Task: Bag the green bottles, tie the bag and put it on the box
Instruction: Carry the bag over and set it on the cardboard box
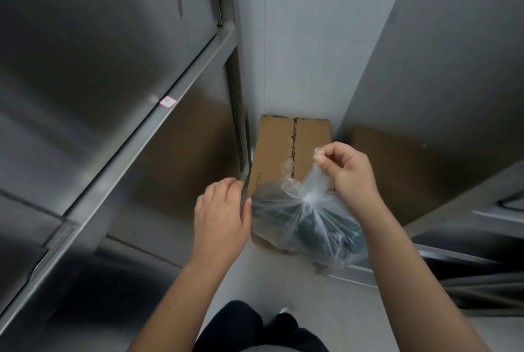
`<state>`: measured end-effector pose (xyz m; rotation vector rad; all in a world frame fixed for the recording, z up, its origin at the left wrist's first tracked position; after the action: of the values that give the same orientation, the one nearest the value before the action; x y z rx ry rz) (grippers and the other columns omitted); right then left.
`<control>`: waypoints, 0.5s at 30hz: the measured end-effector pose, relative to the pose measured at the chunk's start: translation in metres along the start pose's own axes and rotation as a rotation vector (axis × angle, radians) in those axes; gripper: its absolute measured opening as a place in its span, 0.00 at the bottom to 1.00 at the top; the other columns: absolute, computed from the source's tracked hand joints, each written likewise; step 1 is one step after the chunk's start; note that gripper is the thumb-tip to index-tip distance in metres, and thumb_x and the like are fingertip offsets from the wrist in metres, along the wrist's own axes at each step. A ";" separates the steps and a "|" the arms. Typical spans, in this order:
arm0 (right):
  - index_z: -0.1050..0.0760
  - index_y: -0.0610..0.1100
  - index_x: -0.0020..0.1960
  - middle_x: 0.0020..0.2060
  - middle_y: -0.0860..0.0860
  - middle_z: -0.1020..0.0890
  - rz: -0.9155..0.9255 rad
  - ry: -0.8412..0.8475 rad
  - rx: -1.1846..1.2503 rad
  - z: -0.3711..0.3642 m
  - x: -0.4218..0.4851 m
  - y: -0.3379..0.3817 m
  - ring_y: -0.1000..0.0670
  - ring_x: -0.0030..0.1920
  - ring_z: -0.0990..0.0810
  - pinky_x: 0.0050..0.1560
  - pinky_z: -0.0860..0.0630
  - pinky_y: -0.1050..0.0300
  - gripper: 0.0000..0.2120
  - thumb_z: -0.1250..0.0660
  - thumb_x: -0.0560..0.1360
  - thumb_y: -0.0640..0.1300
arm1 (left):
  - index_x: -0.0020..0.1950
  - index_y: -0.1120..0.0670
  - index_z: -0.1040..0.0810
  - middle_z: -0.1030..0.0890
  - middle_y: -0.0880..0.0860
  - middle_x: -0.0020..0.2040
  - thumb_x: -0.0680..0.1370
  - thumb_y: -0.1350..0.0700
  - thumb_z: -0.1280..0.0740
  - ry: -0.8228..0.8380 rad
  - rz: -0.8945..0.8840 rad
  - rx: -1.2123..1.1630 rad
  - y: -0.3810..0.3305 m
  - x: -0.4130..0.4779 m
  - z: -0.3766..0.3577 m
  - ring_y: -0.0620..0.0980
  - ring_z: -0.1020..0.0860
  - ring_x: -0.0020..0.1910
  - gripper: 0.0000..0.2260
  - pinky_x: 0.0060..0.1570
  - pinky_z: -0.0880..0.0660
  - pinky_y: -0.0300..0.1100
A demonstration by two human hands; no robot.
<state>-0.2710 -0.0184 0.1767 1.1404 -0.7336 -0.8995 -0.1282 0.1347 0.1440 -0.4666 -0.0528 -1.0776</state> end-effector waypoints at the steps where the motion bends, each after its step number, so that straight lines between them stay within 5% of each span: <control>1: 0.26 0.47 0.35 0.33 0.53 0.24 -0.002 -0.010 -0.010 0.002 0.010 -0.003 0.59 0.34 0.28 0.37 0.30 0.72 0.11 0.35 0.73 0.35 | 0.54 0.60 0.23 0.20 0.57 0.52 0.72 0.58 0.31 0.006 -0.007 0.007 0.000 0.008 -0.004 0.58 0.22 0.53 0.12 0.51 0.26 0.52; 15: 0.24 0.39 0.41 0.35 0.49 0.23 -0.062 -0.192 -0.083 -0.008 0.162 -0.018 0.53 0.38 0.26 0.36 0.30 0.74 0.03 0.35 0.74 0.36 | 0.52 0.59 0.22 0.19 0.57 0.51 0.70 0.57 0.30 0.083 -0.168 0.033 0.026 0.178 -0.061 0.57 0.22 0.53 0.13 0.50 0.25 0.52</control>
<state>-0.1934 -0.1616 0.1638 1.0176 -0.8127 -1.0933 -0.0310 -0.0277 0.1277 -0.3919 -0.0372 -1.2582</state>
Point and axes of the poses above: each hand's wrist, its own x-axis towards the middle knuckle, its own z-axis out of the back of the hand, y = z × x, the point moved 1 cm from there along x, towards the middle knuckle
